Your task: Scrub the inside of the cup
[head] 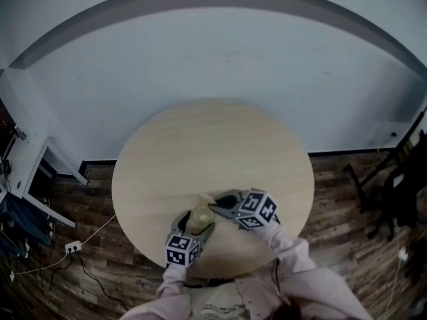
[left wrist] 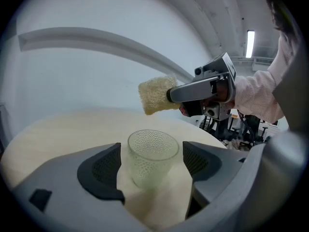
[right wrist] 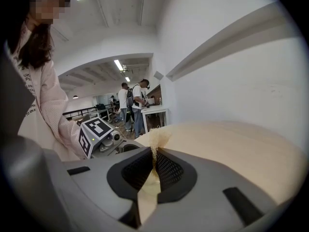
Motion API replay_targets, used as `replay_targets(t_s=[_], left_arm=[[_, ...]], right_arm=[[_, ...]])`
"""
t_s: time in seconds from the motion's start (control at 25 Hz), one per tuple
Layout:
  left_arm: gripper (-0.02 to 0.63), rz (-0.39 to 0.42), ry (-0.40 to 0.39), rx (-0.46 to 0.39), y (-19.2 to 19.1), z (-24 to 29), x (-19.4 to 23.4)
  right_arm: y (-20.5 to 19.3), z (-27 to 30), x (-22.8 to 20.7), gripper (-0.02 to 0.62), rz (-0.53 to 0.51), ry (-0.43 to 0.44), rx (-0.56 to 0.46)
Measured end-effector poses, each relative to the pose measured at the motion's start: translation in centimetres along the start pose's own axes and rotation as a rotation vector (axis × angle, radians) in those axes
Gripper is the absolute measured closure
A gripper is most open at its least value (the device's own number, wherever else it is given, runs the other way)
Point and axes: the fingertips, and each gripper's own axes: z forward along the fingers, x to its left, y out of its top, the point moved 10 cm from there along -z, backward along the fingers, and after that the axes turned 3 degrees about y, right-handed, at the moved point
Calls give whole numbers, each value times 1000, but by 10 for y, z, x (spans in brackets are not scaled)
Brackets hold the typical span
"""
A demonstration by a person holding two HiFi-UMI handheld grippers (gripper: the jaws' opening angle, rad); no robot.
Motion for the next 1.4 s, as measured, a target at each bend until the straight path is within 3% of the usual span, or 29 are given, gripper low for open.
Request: replay_targets(t_s=[0.56, 1.08, 1.4], left_arm=[[199, 31, -38, 20, -6, 16, 3], [225, 43, -48, 1, -8, 21, 3], [229, 40, -53, 4, -9, 21, 4]], right_arm=[[4, 18, -2, 575, -186, 63, 161], [13, 38, 8, 575, -394, 182, 357], [7, 50, 10, 574, -564, 240, 552]])
